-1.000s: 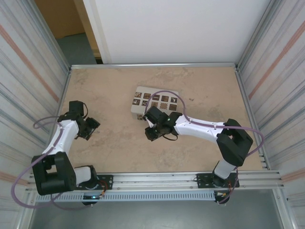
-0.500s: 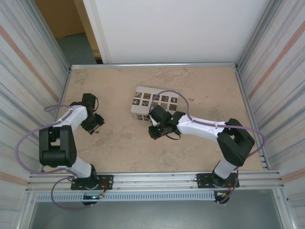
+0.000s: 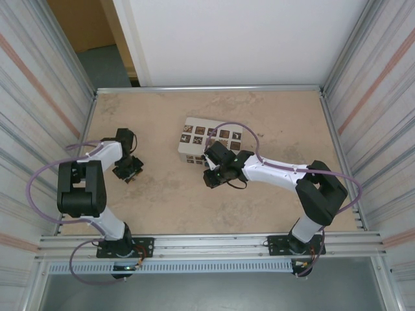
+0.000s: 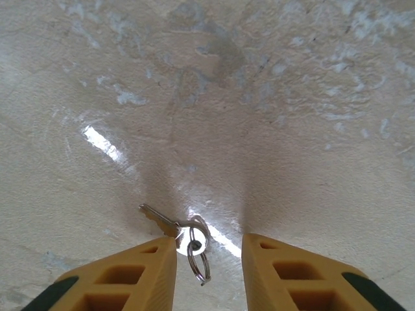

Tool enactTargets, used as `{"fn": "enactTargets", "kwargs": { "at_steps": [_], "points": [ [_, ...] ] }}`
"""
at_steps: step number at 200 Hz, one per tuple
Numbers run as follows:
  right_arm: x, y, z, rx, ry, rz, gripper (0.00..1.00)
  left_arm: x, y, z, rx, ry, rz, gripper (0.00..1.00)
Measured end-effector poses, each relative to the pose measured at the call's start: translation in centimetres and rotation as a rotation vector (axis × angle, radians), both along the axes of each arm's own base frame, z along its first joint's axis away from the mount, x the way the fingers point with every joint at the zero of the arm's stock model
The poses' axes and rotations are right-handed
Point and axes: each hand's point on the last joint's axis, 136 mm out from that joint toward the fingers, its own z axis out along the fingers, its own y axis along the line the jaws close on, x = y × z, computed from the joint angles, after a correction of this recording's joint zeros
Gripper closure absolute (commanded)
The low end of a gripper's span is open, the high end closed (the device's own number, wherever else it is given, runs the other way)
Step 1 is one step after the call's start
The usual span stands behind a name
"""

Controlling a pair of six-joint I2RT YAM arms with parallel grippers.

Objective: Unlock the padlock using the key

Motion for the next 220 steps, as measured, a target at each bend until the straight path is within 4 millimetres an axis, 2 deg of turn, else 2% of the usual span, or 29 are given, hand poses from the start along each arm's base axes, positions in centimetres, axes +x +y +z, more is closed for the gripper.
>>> {"fn": "enactTargets", "kwargs": {
  "at_steps": [96,127,162,183,204,220],
  "points": [
    [0.1,0.0,0.0,0.003,-0.002,-0.001,0.83,0.6,-0.1,-0.3,-0.004,-0.018,-0.004,0.86],
    [0.1,0.0,0.0,0.003,-0.002,-0.001,0.83,0.7,-0.2,-0.3,-0.007,-0.029,-0.015,1.0],
    [0.2,0.0,0.1,0.008,0.0,-0.005,0.83,0.5,-1.2,0.1,-0.036,-0.059,-0.047,1.0],
    [0.4,-0.3,0.3,0.041,0.009,-0.022,0.83,0.8,-2.3,1.9,-0.041,-0.121,-0.094,1.0],
    [0.6,-0.8,1.1,0.096,0.024,-0.05,0.83,1.4,-4.1,5.0,-0.055,-0.233,-0.162,1.0],
    [1.1,-0.7,2.5,0.167,0.025,-0.075,0.83,2.0,-6.1,7.7,-0.076,-0.32,-0.228,1.0]
  ]
}}
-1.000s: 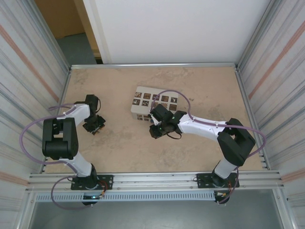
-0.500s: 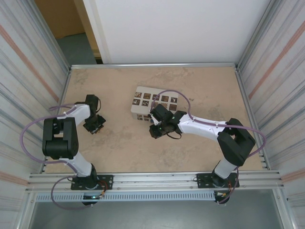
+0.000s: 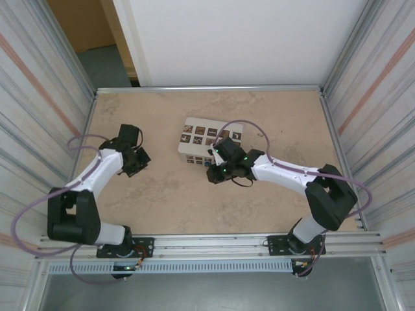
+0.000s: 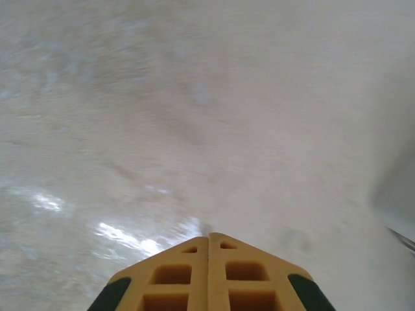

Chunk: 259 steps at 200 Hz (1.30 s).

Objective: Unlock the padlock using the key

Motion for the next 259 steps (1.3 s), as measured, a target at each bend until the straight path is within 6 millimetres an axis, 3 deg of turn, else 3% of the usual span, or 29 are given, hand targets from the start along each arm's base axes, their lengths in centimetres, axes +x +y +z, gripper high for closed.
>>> {"fn": "enactTargets", "kwargs": {
  "at_steps": [26,53,89,118,152,196,259],
  "points": [
    [0.6,0.3,2.9,0.148,0.007,-0.04,0.83,0.6,-4.3,4.3,-0.055,-0.143,-0.153,1.0],
    [1.2,0.4,6.0,0.289,0.014,-0.085,0.81,0.1,-8.6,7.4,-0.13,-0.253,-0.292,1.0],
    [1.6,-0.4,9.7,0.465,0.022,-0.176,0.67,-0.8,-13.0,9.5,-0.197,-0.317,-0.412,1.0],
    [1.8,-1.7,11.3,0.582,0.095,-0.323,0.66,-1.6,-16.1,10.3,-0.259,-0.335,-0.458,1.0],
    [1.9,-2.3,12.0,0.683,0.276,-0.522,0.66,-1.8,-18.6,10.7,-0.328,-0.343,-0.437,1.0],
    [1.4,-2.8,10.7,0.748,0.529,-0.778,0.65,-1.5,-20.4,11.1,-0.382,-0.364,-0.388,1.0],
    [0.1,-1.7,9.7,0.76,0.7,-0.927,0.66,-2.0,-21.6,10.4,-0.409,-0.349,-0.381,1.0]
  ]
}}
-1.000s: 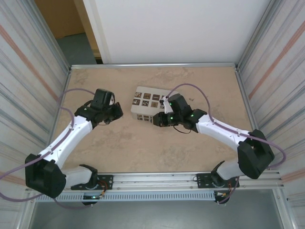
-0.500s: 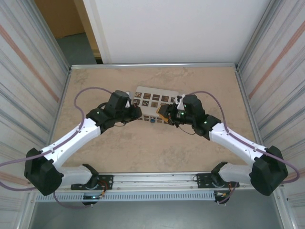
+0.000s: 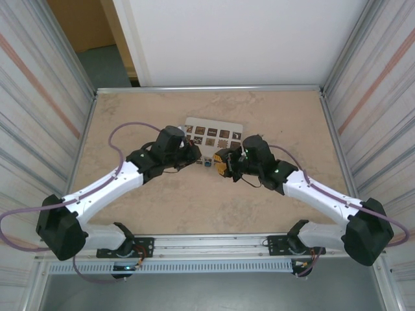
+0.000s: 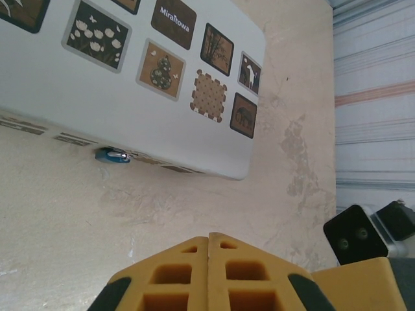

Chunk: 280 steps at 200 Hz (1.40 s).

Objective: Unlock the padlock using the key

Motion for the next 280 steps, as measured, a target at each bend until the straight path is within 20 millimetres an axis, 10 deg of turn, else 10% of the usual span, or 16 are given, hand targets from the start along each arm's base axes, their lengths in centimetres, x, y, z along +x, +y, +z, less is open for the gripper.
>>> {"fn": "enactTargets", "kwargs": {
  "at_steps": [280],
  "points": [
    [2.1,2.5,-1.5,0.034,0.127,-0.134,0.82,-0.6,-1.4,-0.4,-0.027,0.009,-0.016,1.0]
  ]
}}
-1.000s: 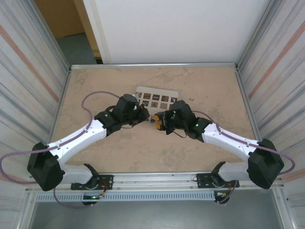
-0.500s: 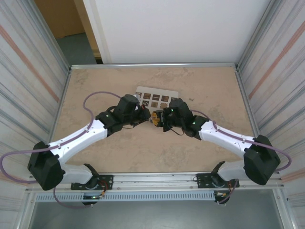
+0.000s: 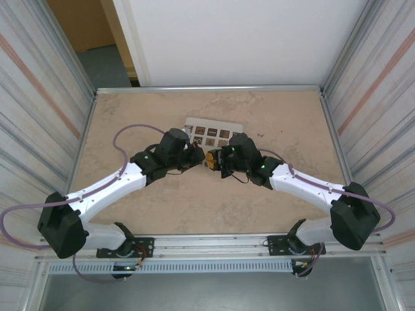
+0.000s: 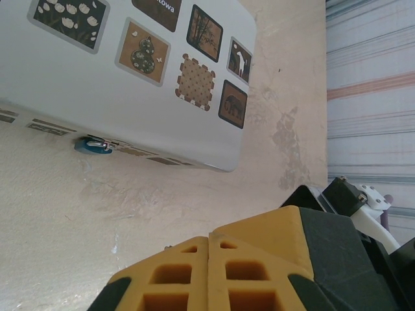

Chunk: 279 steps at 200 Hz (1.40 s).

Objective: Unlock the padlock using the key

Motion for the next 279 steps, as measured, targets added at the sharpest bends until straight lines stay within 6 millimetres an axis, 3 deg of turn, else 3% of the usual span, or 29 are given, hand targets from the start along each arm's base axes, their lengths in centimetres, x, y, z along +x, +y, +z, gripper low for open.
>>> {"fn": "enactTargets", "kwargs": {
  "at_steps": [26,70,89,114,142,182,210,244,279],
  "points": [
    [0.1,0.0,-0.1,-0.003,0.0,-0.004,0.85,-0.2,-0.2,0.0,-0.002,0.002,-0.006,1.0],
    [0.4,-0.1,-0.2,-0.007,-0.005,-0.02,1.0,-0.2,-0.3,-0.2,0.002,0.004,-0.007,1.0],
    [0.4,-0.2,-0.2,-0.005,-0.002,-0.026,1.0,-0.2,-0.4,-0.2,0.0,0.001,-0.006,1.0],
    [0.4,-0.4,-0.1,-0.009,-0.002,-0.034,1.0,-0.2,-0.4,-0.1,-0.003,-0.004,-0.006,0.85],
    [0.5,-1.0,0.5,-0.02,-0.027,-0.049,1.0,-0.1,-0.5,0.0,0.001,-0.014,-0.008,0.49],
    [1.5,-2.6,1.9,-0.079,-0.16,-0.026,1.0,-0.5,0.4,1.2,0.02,-0.058,-0.019,0.33],
    [2.5,-4.4,2.9,-0.151,-0.33,0.01,1.0,-0.8,1.9,3.6,-0.004,-0.128,-0.012,0.31],
    [3.0,-6.0,4.4,-0.23,-0.604,0.086,1.0,-0.9,5.5,6.0,-0.068,-0.238,0.033,0.31],
    [1.8,-5.7,9.3,-0.293,-0.963,0.218,1.0,-1.6,6.6,8.5,-0.147,-0.355,0.004,0.4]
  ]
}}
